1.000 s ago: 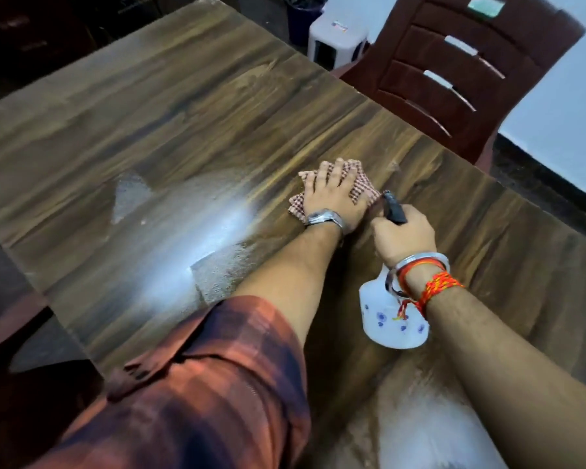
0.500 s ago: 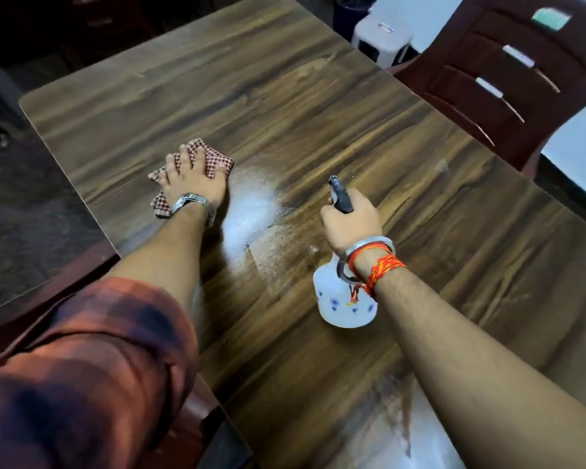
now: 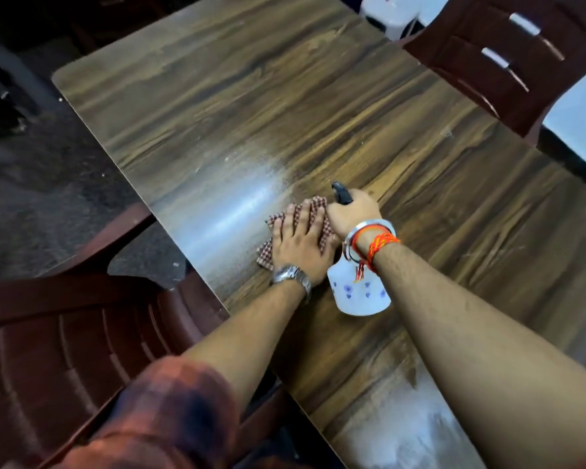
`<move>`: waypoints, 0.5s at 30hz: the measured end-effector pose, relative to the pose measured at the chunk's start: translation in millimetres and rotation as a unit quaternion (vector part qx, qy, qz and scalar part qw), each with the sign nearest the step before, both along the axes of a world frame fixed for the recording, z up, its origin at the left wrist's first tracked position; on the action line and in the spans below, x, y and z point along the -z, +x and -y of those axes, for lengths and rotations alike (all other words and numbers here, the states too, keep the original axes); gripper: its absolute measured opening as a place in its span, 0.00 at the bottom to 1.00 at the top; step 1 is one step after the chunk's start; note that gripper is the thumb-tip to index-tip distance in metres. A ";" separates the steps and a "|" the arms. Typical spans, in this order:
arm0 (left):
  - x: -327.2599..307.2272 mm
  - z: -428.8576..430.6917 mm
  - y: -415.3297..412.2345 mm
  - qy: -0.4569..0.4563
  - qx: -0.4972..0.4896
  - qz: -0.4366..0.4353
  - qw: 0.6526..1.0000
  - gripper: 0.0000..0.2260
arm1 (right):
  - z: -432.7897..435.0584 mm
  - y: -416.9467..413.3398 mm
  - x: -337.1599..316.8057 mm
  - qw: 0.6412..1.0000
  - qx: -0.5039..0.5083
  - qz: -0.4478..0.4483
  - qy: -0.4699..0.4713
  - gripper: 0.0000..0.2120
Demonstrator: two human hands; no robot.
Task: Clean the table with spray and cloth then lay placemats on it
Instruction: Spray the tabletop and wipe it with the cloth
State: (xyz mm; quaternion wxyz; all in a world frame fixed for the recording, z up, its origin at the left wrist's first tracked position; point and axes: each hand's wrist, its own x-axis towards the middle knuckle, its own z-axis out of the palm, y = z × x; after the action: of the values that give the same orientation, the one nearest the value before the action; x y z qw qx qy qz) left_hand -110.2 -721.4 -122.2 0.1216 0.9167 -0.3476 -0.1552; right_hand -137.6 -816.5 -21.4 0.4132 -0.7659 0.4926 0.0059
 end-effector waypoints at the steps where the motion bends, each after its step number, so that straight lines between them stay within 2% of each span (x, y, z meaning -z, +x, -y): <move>1: 0.6 -2.5 -0.1 0.006 0.006 -0.005 1.000 0.31 | 0.3 -2.6 -0.9 1.000 0.000 0.001 0.003 0.06; 4: 1.4 2.0 6.4 0.021 -0.011 -0.009 1.000 0.29 | 5.3 -11.3 -1.7 1.000 0.010 0.012 0.003 0.04; 8: 7.1 28.4 10.5 0.018 -0.027 0.008 0.999 0.29 | 23.1 -28.9 4.7 0.997 0.073 0.023 -0.018 0.06; 12: 7.3 71.8 18.2 0.004 -0.008 0.009 1.000 0.28 | 46.0 -44.9 12.8 0.984 0.164 0.029 -0.068 0.15; 15: 9.5 112.5 18.4 -0.018 0.014 0.025 0.999 0.27 | 64.8 -56.4 14.7 0.967 0.241 0.042 -0.076 0.17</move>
State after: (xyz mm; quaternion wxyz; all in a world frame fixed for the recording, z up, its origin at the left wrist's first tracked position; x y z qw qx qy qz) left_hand -91.8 -834.0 -131.7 0.1267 0.9130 -0.3662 -0.1275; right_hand -194.0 -881.3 -36.2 0.3630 -0.6536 0.6437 -0.1633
